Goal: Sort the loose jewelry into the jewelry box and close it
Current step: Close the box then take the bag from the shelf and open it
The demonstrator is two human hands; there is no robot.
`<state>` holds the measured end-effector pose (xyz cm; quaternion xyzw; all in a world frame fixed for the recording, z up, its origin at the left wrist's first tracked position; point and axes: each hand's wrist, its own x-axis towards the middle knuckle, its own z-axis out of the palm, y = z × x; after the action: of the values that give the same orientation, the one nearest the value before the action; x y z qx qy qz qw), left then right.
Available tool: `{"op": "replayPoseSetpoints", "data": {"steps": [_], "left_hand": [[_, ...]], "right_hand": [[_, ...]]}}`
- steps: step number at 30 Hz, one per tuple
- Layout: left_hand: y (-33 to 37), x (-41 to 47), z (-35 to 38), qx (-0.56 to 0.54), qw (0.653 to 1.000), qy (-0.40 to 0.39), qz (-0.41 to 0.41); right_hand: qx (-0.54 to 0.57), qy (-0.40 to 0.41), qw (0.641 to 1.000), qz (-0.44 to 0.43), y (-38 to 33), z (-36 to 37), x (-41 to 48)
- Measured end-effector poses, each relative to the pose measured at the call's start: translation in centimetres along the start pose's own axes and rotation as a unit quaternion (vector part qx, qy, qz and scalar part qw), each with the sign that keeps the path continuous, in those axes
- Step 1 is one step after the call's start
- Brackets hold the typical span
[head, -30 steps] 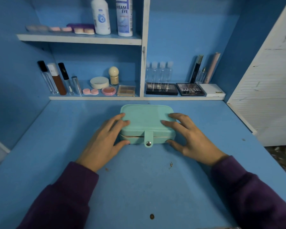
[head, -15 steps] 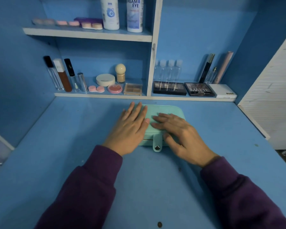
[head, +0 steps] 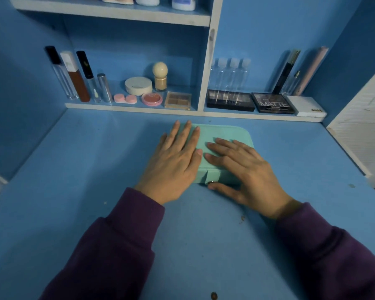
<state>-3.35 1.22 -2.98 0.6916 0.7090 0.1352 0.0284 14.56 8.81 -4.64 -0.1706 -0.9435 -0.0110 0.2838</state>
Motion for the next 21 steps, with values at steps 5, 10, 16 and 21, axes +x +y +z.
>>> {"op": "replayPoseSetpoints", "data": {"steps": [5,10,16,21], "left_hand": [[0.0,-0.1,0.0,-0.006,1.000,-0.006,-0.001],[0.0,-0.1,0.0,-0.011,1.000,-0.009,0.003],[-0.2,0.0,0.1,-0.029,1.000,-0.006,0.004],[-0.8,0.6,-1.5,-0.151,0.987,-0.055,-0.001]], "right_hand": [[-0.017,-0.017,1.000,0.008,-0.1,0.0,0.2],[-0.028,-0.023,0.999,0.012,-0.2,-0.1,0.4],[-0.017,-0.057,0.997,0.040,-0.8,-0.5,0.3],[0.024,-0.106,0.993,0.040,-1.2,-2.8,1.9]]}}
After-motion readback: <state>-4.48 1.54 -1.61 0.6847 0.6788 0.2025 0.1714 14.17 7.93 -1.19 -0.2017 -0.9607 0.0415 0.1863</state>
